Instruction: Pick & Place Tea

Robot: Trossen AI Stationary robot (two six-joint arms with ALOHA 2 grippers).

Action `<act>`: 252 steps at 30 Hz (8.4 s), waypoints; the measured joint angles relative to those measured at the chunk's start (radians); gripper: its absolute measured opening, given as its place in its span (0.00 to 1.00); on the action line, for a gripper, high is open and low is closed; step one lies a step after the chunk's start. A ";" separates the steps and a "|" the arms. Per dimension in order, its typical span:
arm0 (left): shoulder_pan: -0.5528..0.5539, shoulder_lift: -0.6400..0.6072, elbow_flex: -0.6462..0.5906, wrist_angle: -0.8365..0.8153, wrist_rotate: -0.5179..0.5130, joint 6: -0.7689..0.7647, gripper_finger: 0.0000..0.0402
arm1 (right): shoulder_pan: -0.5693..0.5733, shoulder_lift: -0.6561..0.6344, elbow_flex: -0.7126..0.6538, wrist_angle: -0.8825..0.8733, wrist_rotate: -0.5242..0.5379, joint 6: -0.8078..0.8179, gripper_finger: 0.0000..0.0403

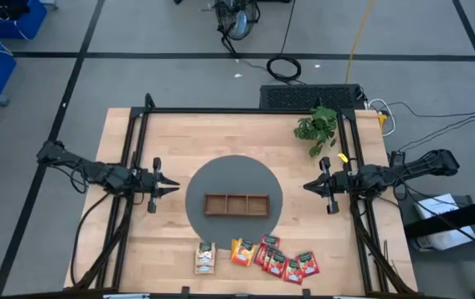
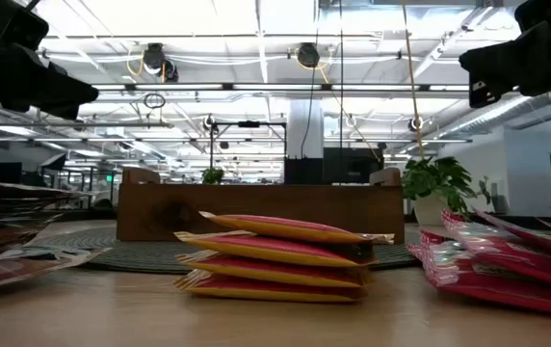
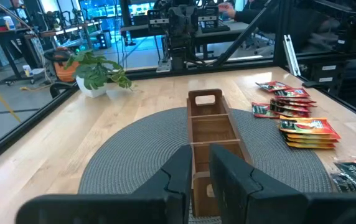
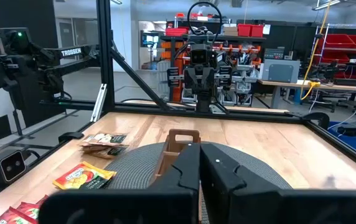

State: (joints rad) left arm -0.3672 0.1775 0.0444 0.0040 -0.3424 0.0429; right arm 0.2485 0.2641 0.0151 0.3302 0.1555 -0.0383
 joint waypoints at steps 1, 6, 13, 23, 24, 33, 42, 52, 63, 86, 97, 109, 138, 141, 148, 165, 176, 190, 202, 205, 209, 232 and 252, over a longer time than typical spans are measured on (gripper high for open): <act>0.000 0.000 0.000 0.000 0.000 0.000 0.16 | 0.000 0.000 0.000 0.000 0.000 0.000 0.00; 0.000 0.000 0.000 0.000 0.000 0.000 0.16 | 0.000 0.000 0.000 0.000 0.000 0.000 0.00; 0.000 0.000 0.000 0.000 0.000 0.000 0.16 | 0.000 0.000 0.000 0.000 0.000 0.000 0.00; 0.000 0.000 0.000 0.000 0.000 0.000 0.16 | 0.000 0.000 0.000 0.000 0.000 0.000 0.00; 0.000 0.000 0.000 0.000 0.000 0.000 0.16 | 0.000 0.000 0.000 0.000 0.000 0.000 0.00; 0.000 0.000 0.000 0.000 0.000 0.000 0.16 | 0.000 0.000 0.000 0.000 0.000 0.000 0.00; 0.000 0.000 0.000 0.000 0.000 0.000 0.16 | 0.000 0.000 0.000 0.000 0.000 0.000 0.00; 0.000 0.000 0.000 0.000 0.000 0.000 0.16 | 0.000 0.000 0.000 0.000 0.000 0.000 0.00; 0.000 0.000 0.000 0.000 0.000 0.000 0.16 | 0.000 0.000 0.000 0.000 0.000 0.000 0.00; 0.000 0.000 0.000 0.000 0.000 0.000 0.16 | 0.000 0.000 0.000 0.000 0.000 0.000 0.00; 0.000 0.000 0.000 0.000 0.000 0.000 0.16 | 0.000 0.000 0.000 0.000 0.000 0.000 0.00; 0.000 0.000 0.000 0.000 0.000 0.000 0.16 | 0.000 0.000 0.000 0.000 0.000 0.000 0.00; 0.000 0.000 0.000 0.000 0.000 0.000 0.16 | 0.000 0.000 0.000 0.000 0.000 0.000 0.00; 0.000 0.000 0.000 0.000 0.000 0.000 0.16 | 0.000 0.000 0.000 0.000 0.000 0.000 0.00; 0.000 0.000 0.000 0.000 0.000 0.000 0.16 | 0.000 0.000 0.000 0.000 0.000 0.000 0.00; 0.000 0.000 0.000 0.000 0.000 0.000 0.16 | 0.000 0.000 0.000 0.000 0.000 0.000 0.00; 0.000 0.000 0.000 0.000 0.000 0.000 0.16 | 0.000 0.000 0.000 0.000 0.000 0.000 0.00; 0.000 0.000 0.000 0.000 0.000 0.000 0.16 | 0.000 0.000 0.000 0.000 0.000 0.000 0.00; 0.001 0.000 0.000 0.196 -0.017 -0.148 0.16 | 0.000 0.000 0.000 0.001 0.000 0.000 0.00; 0.005 0.005 0.000 0.302 -0.057 -0.082 0.16 | 0.000 0.000 0.000 0.010 0.000 0.000 0.00; 0.004 0.054 0.000 0.279 -0.046 -0.061 0.16 | 0.000 0.000 0.000 0.010 0.000 0.000 0.00; -0.041 0.978 0.415 0.511 -0.099 -0.055 0.16 | 0.000 0.007 0.000 -0.031 0.000 -0.061 0.00; -0.098 1.759 1.296 0.318 0.080 0.333 0.03 | 0.000 0.008 0.000 -0.044 0.028 -0.002 0.00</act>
State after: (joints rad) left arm -0.4653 1.9366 1.3402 0.3220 -0.2623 0.3758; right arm 0.2485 0.2718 0.0149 0.2864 0.1832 -0.0403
